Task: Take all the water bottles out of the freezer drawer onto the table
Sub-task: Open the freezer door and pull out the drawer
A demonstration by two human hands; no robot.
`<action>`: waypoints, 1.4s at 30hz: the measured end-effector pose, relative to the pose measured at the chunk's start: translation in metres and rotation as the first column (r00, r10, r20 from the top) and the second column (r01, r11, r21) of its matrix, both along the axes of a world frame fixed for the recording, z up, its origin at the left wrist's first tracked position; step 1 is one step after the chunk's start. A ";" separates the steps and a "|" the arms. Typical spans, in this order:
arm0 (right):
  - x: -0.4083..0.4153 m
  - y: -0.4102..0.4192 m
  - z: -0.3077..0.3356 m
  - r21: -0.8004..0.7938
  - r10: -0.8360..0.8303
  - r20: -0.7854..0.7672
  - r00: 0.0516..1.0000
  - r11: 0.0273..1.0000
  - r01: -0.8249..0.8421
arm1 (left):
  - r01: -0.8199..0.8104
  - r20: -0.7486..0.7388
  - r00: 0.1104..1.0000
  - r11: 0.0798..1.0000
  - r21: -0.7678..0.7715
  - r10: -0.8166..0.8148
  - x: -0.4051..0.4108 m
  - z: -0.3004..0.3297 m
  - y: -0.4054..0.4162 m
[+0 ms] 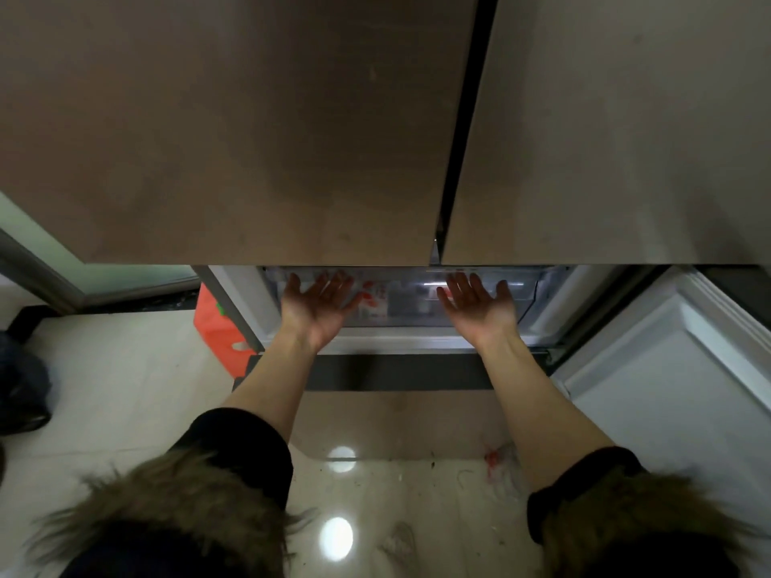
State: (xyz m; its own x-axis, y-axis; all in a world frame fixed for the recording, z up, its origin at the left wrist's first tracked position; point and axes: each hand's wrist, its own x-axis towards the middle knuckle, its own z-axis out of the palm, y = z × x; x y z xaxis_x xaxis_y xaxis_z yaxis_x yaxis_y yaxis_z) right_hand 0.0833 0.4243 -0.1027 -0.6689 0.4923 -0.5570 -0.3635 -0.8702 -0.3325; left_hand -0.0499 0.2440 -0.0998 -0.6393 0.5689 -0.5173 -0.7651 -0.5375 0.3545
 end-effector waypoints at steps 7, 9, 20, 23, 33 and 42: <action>0.011 -0.007 0.007 0.028 0.038 0.085 0.996 0.999 -0.040 | -0.021 0.018 1.000 1.000 -0.017 0.021 0.011 0.000 -0.008; 0.017 -0.011 0.007 0.036 0.048 0.103 0.994 0.998 -0.052 | -0.024 0.030 0.999 1.000 -0.019 0.025 0.017 0.001 -0.013; 0.060 -0.045 0.006 0.094 0.082 0.126 0.989 0.991 -0.094 | 0.008 -0.067 0.998 0.994 -0.112 -0.016 0.065 0.003 -0.049; 0.075 -0.056 0.008 0.103 0.077 0.130 0.989 0.991 -0.090 | 0.008 -0.083 0.996 0.991 -0.134 -0.019 0.079 0.004 -0.059; 0.118 -0.095 0.008 0.126 0.024 0.163 0.986 0.991 -0.045 | 0.032 -0.169 0.983 0.970 -0.242 -0.074 0.121 -0.006 -0.094; 0.141 -0.110 -0.001 0.103 0.022 0.139 0.990 0.994 -0.036 | 0.071 -0.218 0.967 0.965 -0.253 -0.128 0.140 -0.017 -0.113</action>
